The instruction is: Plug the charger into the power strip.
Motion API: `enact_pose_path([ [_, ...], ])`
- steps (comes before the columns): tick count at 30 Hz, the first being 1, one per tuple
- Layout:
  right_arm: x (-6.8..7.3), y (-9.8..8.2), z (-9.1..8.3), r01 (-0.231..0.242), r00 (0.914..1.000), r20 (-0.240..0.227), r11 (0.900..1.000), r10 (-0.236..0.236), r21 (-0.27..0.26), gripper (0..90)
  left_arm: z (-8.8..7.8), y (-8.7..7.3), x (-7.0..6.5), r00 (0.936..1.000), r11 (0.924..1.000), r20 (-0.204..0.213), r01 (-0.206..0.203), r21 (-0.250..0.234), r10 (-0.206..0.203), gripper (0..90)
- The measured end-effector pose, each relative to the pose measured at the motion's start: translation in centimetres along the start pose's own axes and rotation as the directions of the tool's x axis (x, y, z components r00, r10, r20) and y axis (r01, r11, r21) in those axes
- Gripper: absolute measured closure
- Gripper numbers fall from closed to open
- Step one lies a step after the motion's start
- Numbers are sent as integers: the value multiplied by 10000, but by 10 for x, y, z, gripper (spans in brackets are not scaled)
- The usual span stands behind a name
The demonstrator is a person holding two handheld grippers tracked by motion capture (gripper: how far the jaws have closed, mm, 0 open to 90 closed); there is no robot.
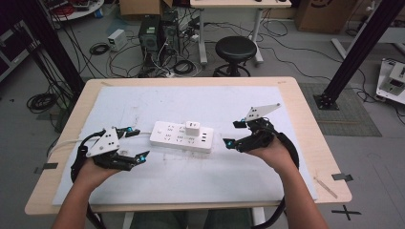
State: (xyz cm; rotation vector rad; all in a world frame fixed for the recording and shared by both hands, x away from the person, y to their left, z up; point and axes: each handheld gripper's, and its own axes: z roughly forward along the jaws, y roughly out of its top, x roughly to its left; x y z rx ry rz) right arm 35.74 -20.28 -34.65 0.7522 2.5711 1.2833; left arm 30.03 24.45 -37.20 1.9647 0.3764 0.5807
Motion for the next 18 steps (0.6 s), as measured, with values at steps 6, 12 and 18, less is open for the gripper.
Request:
enact_pose_path([
  [6, -1, -3, -1, 20, 10000, -63, 10000, -21, -70, 211, 2, 1, 2, 10000, 10000, -30, 95, -29, -95, 243],
  [12, -3, -5, -2, 7, 9999, -118, 10000, -8, -90, 211, 4, 0, 5, 10000, 9998, -16, 57, 179, -57, 243],
  [18, -3, -8, 0, -47, 9998, -216, 10000, 46, -24, 211, 8, -1, 5, 9999, 9989, -114, 92, 470, -87, 243],
])
